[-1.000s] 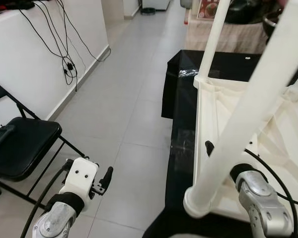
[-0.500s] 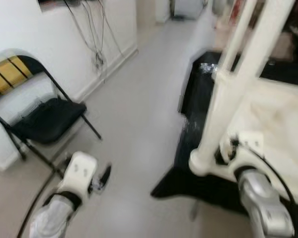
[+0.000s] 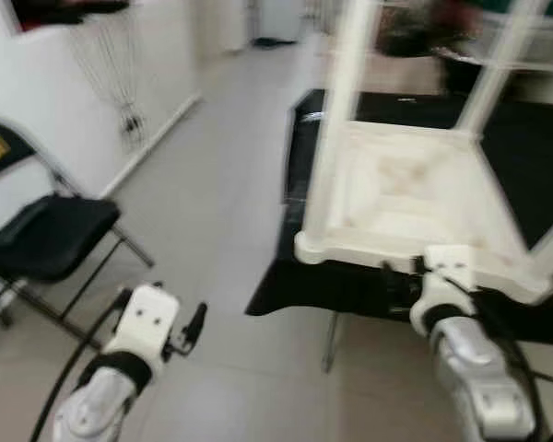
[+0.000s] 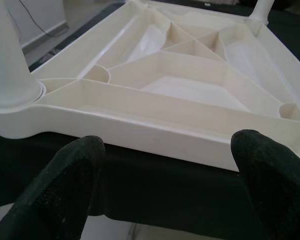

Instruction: Building children table

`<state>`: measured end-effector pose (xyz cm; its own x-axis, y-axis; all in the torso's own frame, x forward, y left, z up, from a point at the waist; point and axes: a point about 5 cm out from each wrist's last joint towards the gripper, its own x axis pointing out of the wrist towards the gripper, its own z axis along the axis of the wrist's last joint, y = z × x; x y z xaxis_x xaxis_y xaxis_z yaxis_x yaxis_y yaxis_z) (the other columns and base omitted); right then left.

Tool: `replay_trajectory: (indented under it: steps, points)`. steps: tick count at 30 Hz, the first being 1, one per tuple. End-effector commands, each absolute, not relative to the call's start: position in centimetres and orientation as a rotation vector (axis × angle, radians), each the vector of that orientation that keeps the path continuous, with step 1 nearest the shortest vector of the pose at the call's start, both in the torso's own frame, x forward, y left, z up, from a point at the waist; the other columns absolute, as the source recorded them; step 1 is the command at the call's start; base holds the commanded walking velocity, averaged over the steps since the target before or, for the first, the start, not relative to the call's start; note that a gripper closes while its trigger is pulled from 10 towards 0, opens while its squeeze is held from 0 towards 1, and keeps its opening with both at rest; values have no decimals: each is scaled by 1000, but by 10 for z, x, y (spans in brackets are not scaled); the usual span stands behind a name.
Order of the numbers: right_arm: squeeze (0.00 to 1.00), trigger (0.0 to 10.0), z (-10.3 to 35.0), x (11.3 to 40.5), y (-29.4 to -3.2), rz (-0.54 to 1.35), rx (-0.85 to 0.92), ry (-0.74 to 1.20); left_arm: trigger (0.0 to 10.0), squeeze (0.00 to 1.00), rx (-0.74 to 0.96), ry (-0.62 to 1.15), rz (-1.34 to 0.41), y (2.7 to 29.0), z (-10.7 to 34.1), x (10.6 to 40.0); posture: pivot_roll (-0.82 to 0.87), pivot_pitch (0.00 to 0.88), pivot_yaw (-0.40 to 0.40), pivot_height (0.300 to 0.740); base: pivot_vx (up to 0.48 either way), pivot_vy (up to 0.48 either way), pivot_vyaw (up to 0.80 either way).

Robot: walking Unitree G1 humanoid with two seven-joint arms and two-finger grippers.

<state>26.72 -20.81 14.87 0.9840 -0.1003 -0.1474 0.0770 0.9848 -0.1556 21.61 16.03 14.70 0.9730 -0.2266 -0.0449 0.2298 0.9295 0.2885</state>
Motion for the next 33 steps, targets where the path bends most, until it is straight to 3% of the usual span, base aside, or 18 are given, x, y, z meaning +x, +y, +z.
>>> replay_trajectory:
  steps: [1, 10, 19, 30, 33]
  points:
    - [0, 10000, 150, 268, -201, -16, -149, 147, 10000, 0, 318, -5, -246, 159, 148, 218, -41, 98, -9, 740, 0, 0, -800]
    - [0, 10000, 154, 277, -173, 174, -174, 133, 10000, 0, 241, -23, -379, 143, 155, 223, -39, 95, -21, 740, 27, 0, -356]
    - [0, 10000, 150, 274, -154, 296, -141, 155, 10000, 0, 235, -26, -385, 140, 154, 226, -36, 93, -21, 740, 80, 0, -622]
    - [0, 10000, 153, 269, -135, 620, -208, 140, 10000, 0, 235, -24, -407, 138, 155, 225, -29, 94, -28, 740, 22, 0, 0]
    - [0, 10000, 153, 269, -135, 635, -215, 143, 10000, 0, 234, -23, -407, 138, 155, 225, -29, 94, -28, 740, 0, 0, 0]
